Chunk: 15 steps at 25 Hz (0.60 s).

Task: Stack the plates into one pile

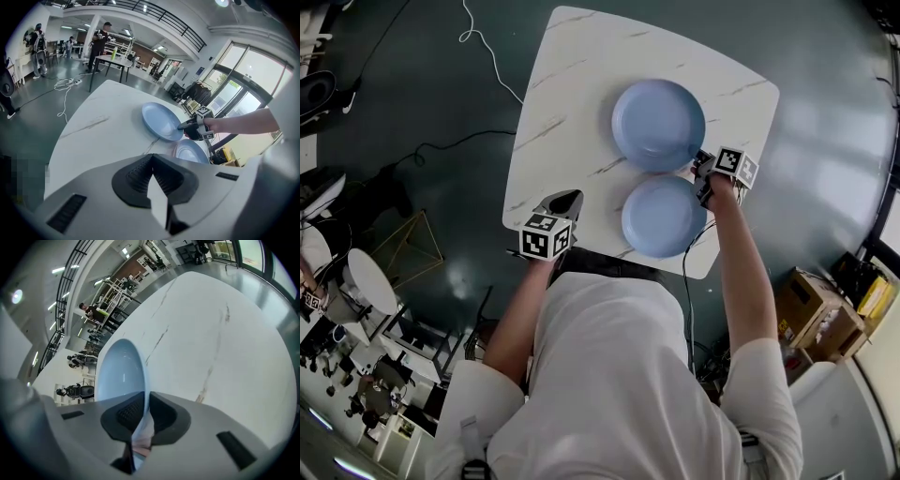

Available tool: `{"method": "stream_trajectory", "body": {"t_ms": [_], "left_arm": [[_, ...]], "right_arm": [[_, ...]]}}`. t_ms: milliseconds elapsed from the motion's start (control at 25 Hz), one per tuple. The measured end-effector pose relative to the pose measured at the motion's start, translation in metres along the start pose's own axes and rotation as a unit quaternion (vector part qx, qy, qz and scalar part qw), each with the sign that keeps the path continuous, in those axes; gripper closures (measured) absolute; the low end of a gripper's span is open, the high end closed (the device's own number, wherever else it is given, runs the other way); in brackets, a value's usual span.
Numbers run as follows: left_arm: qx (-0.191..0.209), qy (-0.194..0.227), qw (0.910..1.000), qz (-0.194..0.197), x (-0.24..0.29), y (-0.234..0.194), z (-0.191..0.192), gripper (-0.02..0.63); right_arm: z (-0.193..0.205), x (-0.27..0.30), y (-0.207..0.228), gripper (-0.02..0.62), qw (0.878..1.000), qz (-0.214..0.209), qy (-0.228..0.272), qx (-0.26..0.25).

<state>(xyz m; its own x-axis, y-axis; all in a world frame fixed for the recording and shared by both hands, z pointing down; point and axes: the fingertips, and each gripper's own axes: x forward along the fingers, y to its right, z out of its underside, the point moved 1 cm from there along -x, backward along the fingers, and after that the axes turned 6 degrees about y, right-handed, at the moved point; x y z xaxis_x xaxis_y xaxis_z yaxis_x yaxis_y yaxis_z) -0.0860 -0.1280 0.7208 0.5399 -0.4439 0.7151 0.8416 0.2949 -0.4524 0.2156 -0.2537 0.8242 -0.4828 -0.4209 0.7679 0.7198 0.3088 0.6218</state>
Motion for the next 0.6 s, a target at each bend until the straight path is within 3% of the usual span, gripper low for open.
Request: {"method": "stream_trajectory", "body": {"t_ms": [200,600], "left_arm": [[-0.002,-0.001,1.0000,-0.002,-0.001,-0.006,0.003,0.592],[0.005,0.003,1.0000,0.000,-0.008,0.004,0.007,0.592]], "right_arm": [[-0.003,0.000,0.002,0.558,0.999,0.010,0.010,0.033],[-0.004,-0.019,-0.011,0.558,0.997,-0.021,0.042,0.068]]}}
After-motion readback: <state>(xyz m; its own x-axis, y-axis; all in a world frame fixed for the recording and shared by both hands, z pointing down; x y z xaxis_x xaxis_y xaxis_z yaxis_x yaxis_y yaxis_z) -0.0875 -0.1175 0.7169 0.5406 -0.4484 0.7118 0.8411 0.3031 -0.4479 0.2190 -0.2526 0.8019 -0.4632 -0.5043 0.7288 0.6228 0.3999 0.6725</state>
